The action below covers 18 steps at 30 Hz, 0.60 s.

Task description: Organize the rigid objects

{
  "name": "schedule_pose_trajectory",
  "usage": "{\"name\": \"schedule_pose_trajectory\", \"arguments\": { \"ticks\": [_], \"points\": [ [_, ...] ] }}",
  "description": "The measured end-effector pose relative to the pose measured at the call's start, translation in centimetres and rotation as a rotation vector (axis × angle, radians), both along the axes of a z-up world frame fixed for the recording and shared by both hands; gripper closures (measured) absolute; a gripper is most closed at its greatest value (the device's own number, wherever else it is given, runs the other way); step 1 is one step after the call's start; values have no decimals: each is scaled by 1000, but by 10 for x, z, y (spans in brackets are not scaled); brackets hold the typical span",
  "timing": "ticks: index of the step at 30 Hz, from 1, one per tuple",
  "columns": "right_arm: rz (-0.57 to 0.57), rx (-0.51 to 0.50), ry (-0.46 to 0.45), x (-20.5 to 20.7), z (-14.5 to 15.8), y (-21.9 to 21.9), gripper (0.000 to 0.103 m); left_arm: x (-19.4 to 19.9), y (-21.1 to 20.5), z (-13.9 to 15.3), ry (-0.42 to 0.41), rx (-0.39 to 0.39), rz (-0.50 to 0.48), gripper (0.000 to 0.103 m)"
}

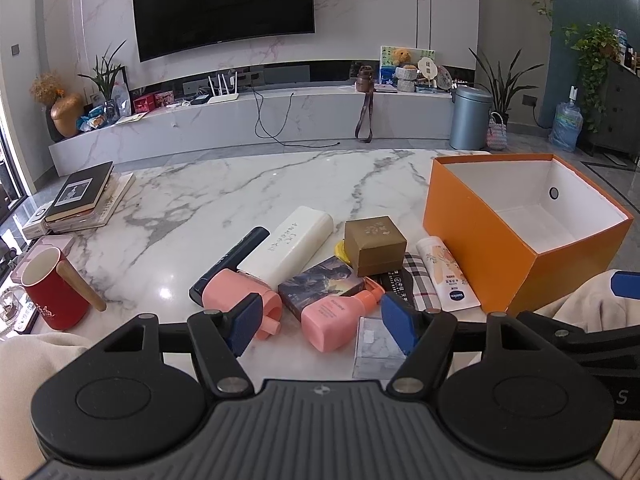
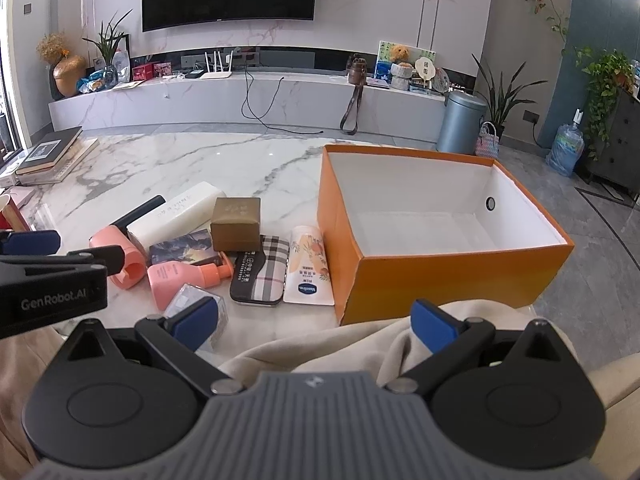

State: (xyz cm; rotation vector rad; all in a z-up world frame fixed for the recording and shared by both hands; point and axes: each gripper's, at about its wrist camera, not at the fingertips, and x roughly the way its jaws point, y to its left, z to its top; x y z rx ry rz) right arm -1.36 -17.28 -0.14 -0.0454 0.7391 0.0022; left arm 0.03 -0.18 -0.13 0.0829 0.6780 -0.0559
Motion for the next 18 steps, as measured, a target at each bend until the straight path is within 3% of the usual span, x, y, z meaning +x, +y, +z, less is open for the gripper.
{"name": "schedule_pose_trajectory", "arguments": {
  "ticks": [18],
  "points": [
    [-3, -3, 12, 0, -3, 1, 2, 0, -1, -2, 3, -4, 1, 23]
  ]
}}
